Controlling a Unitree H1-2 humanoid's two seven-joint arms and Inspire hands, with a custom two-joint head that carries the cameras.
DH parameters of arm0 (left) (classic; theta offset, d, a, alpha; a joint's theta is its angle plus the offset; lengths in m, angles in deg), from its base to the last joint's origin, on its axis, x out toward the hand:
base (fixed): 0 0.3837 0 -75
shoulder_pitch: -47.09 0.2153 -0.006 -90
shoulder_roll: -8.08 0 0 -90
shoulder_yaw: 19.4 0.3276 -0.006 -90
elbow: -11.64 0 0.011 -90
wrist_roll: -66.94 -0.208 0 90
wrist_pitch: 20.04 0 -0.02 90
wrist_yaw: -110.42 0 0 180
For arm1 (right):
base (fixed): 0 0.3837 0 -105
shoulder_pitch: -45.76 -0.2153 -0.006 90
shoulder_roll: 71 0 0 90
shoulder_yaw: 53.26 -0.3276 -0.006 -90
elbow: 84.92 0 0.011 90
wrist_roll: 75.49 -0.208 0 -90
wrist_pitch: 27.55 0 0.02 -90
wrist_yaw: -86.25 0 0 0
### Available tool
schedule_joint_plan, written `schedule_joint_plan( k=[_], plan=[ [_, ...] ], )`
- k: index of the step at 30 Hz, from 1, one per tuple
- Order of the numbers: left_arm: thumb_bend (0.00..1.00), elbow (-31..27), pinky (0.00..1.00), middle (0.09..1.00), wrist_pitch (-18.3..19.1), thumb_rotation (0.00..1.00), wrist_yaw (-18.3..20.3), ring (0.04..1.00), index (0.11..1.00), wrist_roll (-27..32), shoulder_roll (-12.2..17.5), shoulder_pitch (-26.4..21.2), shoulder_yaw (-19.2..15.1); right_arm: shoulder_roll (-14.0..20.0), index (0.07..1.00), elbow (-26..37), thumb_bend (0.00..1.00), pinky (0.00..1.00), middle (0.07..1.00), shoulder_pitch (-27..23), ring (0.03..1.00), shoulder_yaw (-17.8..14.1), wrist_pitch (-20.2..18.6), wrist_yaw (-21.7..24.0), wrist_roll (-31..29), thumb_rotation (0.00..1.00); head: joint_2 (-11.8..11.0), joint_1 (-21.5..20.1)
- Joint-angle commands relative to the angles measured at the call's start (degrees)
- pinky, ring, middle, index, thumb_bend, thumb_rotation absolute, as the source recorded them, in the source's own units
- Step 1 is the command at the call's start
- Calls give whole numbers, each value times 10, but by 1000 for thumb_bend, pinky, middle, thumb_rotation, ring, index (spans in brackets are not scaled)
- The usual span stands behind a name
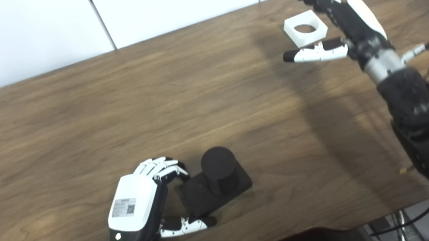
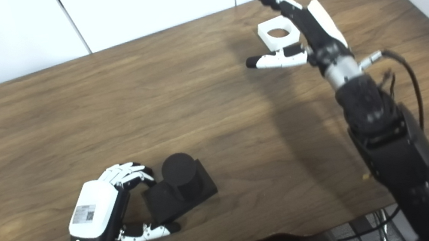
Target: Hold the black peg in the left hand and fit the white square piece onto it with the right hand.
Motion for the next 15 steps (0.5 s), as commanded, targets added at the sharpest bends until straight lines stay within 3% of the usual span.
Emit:
schedule_joint_plan(
  k=[1,10,15],
  plan=[
    [523,11,819,723,9,51,9,784,484,-21,17,10,-5,25,875,1,847,923,929,-32,936,6,-1,8,31,231,-7,-3],
    [524,44,821,724,-1,52,-26,789,485,-28,21,12,-3,62,888,-81,871,894,932,-89,950,26,11,33,76,186,-52,-1],
    [524,69,829,727,-18,53,-55,788,485,-25,25,12,-3,71,900,-126,876,858,936,-116,953,38,16,38,92,149,-60,-11]
  ],
)
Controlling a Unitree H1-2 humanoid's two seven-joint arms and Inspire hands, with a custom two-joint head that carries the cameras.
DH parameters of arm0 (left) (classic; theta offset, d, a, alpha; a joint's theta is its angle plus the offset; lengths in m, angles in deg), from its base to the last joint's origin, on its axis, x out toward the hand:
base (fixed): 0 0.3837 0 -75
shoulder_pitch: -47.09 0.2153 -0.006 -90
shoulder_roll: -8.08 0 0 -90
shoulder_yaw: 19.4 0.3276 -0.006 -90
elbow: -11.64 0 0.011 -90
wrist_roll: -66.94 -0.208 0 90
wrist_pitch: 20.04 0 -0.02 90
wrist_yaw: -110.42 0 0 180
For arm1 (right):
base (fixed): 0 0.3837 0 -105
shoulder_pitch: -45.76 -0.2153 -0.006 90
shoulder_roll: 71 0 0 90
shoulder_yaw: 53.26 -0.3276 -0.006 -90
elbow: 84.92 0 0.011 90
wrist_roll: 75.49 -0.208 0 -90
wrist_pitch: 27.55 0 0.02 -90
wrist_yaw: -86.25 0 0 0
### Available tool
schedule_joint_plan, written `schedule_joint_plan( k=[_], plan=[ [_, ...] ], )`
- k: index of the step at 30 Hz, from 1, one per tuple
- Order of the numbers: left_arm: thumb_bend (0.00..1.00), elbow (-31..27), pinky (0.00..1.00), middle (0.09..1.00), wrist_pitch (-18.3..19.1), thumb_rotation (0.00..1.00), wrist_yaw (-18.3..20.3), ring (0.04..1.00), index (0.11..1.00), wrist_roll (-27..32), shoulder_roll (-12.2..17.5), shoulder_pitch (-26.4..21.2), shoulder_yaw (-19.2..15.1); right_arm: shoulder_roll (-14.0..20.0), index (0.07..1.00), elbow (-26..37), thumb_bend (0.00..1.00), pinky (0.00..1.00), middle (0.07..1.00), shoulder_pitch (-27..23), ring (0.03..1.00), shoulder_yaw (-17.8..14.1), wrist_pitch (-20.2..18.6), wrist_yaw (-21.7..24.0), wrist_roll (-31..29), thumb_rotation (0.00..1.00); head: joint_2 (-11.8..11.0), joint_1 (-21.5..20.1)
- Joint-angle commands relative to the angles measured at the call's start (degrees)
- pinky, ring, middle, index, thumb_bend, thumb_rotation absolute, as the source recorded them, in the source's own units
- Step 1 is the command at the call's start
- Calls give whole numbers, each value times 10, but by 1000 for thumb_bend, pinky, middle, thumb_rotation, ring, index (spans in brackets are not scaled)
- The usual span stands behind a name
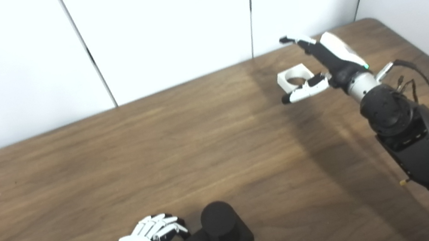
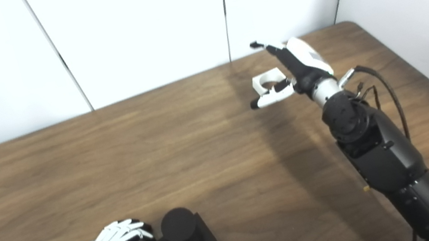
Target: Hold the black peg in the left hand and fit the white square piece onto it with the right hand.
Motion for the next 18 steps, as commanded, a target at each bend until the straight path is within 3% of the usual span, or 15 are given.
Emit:
schedule_joint_plan(
  k=[1,12,18],
  plan=[
    [524,36,829,728,7,53,2,788,484,-28,25,9,-4,25,901,-2,877,856,936,-39,954,-3,22,0,12,146,-1,-3],
    [524,57,842,743,-7,53,-20,809,485,-23,30,10,-6,72,887,-84,896,863,968,-105,980,42,33,50,42,112,-11,-18],
    [524,59,859,750,-8,54,-24,823,485,-22,31,12,-5,97,893,-120,898,940,965,-130,995,71,21,72,78,99,-14,-24]
  ],
)
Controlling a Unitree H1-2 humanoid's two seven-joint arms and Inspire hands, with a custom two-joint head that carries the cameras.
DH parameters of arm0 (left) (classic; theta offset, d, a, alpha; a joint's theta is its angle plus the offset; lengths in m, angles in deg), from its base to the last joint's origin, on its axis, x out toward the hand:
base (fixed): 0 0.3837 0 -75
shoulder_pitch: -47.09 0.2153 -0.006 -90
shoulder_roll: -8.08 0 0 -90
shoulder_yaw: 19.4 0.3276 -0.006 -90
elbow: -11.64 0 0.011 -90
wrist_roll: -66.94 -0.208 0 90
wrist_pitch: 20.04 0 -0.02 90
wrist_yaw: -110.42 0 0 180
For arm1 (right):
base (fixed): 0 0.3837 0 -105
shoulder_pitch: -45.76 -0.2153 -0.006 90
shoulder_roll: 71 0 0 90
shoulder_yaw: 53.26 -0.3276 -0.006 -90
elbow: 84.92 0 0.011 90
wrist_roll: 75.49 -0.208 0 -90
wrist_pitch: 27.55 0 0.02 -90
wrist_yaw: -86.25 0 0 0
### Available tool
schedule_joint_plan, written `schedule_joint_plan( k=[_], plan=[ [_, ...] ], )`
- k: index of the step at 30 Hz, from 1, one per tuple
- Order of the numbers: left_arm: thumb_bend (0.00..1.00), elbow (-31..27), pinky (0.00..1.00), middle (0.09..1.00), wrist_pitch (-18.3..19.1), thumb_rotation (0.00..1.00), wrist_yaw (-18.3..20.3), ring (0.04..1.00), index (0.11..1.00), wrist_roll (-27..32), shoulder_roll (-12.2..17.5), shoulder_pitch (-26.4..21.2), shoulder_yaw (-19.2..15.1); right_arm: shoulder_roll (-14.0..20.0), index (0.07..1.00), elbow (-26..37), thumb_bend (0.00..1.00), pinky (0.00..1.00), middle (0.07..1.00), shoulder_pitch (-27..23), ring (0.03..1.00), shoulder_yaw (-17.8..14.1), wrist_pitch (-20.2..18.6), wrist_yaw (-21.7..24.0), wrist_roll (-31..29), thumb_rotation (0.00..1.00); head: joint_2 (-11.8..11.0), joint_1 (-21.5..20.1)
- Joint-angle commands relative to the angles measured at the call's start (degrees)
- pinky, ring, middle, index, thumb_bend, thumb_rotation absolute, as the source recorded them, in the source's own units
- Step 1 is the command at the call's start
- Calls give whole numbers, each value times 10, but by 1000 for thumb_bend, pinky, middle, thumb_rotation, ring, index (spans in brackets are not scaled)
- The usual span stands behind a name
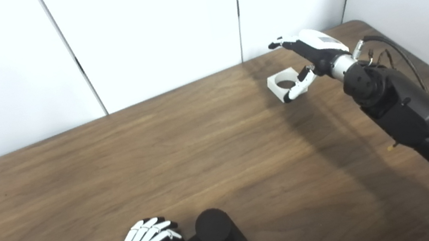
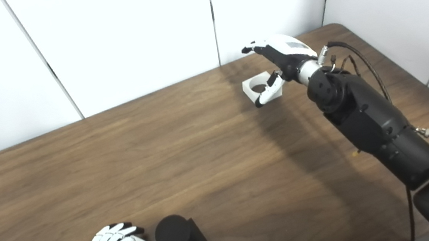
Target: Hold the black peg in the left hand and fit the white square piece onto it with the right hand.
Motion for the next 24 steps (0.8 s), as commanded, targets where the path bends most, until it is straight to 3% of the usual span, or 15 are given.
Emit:
schedule_joint_plan(
  k=[1,15,24],
  plan=[
    [524,45,860,751,12,54,1,824,485,-20,23,17,-6,24,894,1,897,946,966,-34,997,0,2,1,18,96,0,-1],
    [524,42,868,754,15,56,-2,822,485,-23,23,22,-6,49,870,-40,883,1000,1000,-84,1000,48,-7,64,95,54,3,0],
    [524,39,875,746,15,56,-1,814,485,-23,22,22,-6,37,813,-81,898,1000,1000,-111,1000,61,-7,84,105,78,4,3]
  ],
)
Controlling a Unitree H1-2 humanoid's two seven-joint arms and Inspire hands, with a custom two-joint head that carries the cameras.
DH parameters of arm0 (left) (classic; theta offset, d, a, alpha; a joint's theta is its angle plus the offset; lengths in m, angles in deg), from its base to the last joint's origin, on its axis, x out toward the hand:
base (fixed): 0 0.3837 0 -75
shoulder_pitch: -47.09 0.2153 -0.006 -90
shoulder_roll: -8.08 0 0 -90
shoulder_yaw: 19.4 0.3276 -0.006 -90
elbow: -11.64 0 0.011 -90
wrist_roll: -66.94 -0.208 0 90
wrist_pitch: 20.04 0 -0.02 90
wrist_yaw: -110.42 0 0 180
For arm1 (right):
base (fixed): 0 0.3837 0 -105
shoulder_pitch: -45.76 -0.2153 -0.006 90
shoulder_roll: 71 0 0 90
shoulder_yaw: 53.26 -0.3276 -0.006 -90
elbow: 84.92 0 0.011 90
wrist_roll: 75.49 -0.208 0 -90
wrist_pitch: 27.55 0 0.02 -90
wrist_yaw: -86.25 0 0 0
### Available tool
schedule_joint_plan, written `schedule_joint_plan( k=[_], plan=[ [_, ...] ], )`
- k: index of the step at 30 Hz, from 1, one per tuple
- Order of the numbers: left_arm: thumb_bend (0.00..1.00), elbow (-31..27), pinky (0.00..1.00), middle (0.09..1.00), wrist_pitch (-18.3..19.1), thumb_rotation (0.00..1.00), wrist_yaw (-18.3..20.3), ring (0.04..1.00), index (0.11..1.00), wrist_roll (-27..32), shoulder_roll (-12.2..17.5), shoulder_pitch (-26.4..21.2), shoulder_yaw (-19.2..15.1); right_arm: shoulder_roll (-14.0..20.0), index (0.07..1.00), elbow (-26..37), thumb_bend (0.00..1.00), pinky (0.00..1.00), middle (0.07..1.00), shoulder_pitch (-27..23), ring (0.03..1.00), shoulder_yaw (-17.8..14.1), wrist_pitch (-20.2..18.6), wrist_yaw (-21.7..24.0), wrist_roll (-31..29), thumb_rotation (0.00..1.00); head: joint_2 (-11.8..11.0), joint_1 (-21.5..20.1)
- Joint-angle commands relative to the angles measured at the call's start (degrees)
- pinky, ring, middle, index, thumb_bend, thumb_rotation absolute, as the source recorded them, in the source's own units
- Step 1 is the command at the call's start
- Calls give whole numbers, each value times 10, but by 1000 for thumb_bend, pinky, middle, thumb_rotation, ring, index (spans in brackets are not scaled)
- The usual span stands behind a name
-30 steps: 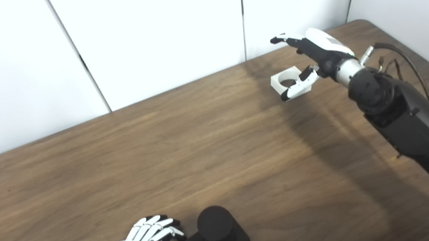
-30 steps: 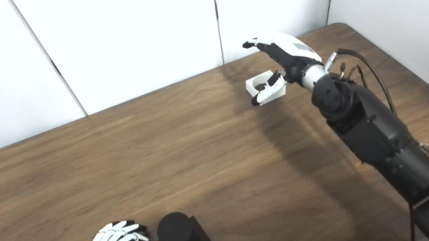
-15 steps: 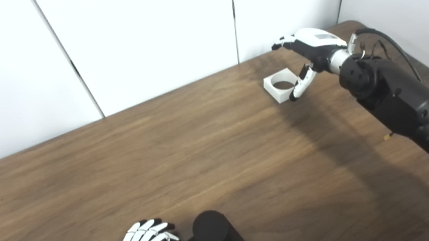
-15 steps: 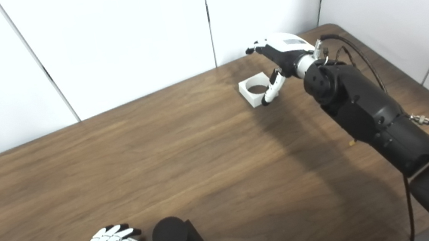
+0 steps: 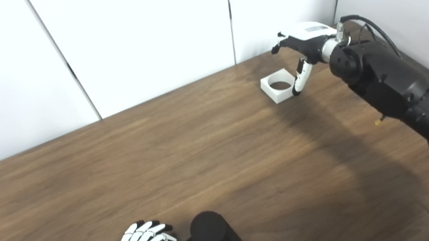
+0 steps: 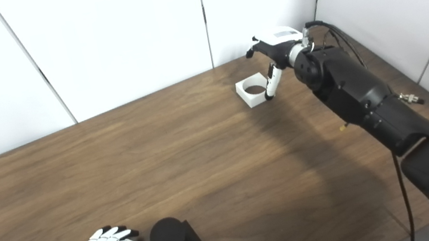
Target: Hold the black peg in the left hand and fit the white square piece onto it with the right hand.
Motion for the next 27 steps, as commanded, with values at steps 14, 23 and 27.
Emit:
schedule_joint_plan(
  k=[14,23,27],
  plan=[
    [524,17,861,736,18,53,14,802,485,-19,17,28,-9,-11,790,-49,859,992,971,-48,1000,17,40,-55,18,93,8,6],
    [524,4,853,732,21,52,23,802,485,-18,13,30,-10,-18,805,-67,874,981,976,-52,1000,27,50,-65,21,106,12,11],
    [524,-2,849,732,22,52,29,802,485,-17,10,32,-12,-20,800,-62,869,995,977,-51,1000,27,48,-59,22,108,13,11]
  ],
)
